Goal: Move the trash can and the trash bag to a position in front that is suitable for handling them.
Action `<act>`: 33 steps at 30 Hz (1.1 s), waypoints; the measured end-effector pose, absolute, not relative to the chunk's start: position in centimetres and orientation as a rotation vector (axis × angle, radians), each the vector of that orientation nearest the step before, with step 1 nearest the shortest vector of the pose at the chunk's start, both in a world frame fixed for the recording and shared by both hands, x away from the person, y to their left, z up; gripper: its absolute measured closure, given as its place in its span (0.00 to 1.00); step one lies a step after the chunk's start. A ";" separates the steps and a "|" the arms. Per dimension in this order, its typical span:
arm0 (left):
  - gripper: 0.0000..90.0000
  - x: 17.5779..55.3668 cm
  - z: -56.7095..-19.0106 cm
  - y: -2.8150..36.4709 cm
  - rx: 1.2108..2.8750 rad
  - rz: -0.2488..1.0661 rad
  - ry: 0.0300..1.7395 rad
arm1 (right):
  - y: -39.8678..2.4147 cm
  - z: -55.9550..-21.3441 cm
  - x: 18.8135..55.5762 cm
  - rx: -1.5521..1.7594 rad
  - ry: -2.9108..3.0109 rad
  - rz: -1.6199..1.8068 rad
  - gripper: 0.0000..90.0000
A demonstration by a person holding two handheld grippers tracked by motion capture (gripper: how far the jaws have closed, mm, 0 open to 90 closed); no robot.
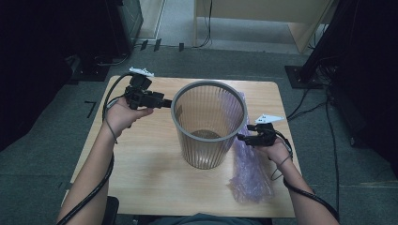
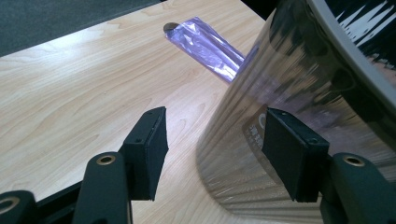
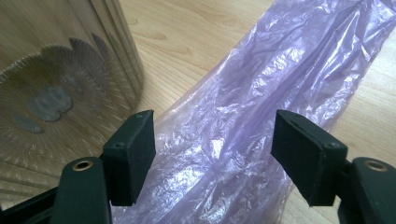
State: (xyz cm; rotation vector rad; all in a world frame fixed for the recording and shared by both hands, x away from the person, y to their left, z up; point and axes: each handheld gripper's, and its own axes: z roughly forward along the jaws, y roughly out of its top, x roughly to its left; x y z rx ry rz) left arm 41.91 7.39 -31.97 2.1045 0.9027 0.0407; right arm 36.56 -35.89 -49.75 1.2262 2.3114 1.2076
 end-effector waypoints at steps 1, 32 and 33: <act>0.44 41.9 -31.9 7.4 2.110 0.049 0.903 | -35.9 -49.8 36.6 1.224 2.309 1.202 0.34; 0.45 43.3 -27.7 7.0 2.088 0.071 0.867 | -36.2 -51.7 37.6 1.242 2.329 1.084 0.30; 0.45 43.4 -27.6 6.9 2.083 0.065 0.863 | -36.2 -52.0 37.6 1.238 2.319 1.094 0.29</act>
